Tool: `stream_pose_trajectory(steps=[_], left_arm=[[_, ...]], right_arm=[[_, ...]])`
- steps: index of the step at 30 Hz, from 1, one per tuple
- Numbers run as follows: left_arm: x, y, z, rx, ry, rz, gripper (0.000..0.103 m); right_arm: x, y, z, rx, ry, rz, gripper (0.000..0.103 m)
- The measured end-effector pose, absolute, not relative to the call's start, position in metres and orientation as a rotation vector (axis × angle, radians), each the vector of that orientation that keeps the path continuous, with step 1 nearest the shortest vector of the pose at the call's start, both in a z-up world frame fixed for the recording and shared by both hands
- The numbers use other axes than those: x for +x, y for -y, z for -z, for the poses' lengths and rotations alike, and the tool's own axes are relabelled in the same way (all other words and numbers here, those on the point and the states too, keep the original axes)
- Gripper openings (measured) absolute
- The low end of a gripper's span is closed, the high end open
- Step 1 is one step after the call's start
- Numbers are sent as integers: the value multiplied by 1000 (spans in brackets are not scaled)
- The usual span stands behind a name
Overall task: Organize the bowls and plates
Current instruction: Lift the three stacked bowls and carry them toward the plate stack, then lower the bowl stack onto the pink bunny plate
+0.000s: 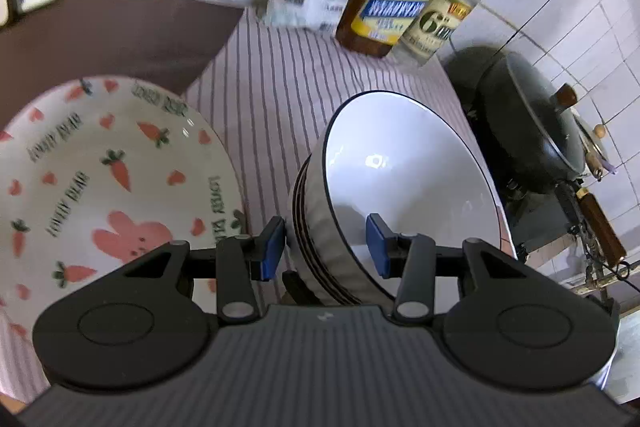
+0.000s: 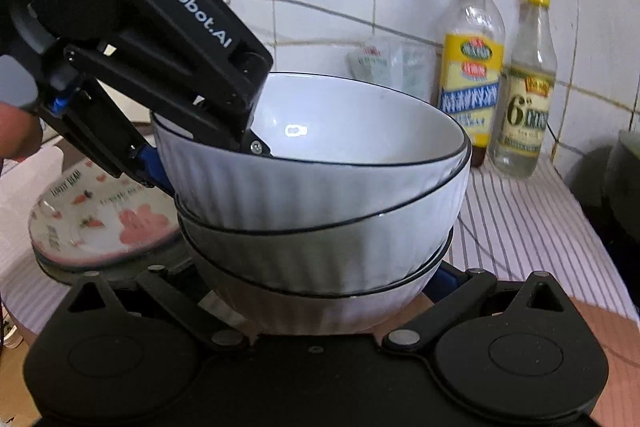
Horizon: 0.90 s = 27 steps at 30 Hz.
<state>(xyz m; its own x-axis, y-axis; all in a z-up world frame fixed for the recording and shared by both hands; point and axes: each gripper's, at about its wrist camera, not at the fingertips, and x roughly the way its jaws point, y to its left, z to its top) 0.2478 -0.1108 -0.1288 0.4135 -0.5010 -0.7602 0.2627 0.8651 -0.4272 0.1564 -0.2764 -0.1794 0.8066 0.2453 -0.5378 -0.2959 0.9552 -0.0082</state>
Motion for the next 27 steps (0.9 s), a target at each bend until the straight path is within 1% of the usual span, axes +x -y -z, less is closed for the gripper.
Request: stream_pose_trajectory(steps=[5,9,13,20,27], left_arm=[[237,89,96,-258,-1005,465,42],[232,66,70,-275,-1013,411,42],[225,41,51,-287,-980,380,42],[216,3,41,-286,-963,325,42],[217,-33,51,-297,-973,270,42]], right_arm=[[152,259,153,-100,-521,-324,103],[151,241,133,-95,-497,-386,103],[151,221,117,-110,-471,-428,103],[161,188,109,-114,-470,-500,103],[171,159,123,-108,-509,-546,103]])
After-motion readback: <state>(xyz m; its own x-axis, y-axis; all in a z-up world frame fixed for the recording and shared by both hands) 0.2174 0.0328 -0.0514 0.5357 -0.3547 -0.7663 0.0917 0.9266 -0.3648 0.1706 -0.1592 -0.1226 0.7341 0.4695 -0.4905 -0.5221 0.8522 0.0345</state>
